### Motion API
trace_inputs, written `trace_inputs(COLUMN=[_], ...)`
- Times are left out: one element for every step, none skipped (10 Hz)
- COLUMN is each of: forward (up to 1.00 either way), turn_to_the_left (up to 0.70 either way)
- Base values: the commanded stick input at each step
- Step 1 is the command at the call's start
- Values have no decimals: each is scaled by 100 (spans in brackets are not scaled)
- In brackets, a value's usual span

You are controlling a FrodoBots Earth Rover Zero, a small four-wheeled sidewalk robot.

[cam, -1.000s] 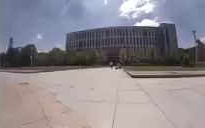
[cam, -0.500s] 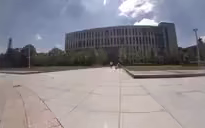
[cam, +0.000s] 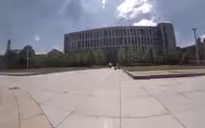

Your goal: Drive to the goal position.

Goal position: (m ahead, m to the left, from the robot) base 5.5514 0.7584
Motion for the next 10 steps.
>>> trace_inputs(forward=[70,70,70,70,70,70,70,70,70,70], turn_to_the_left=[0,0,-26,-35,-35,-35,-35,0,0,0])
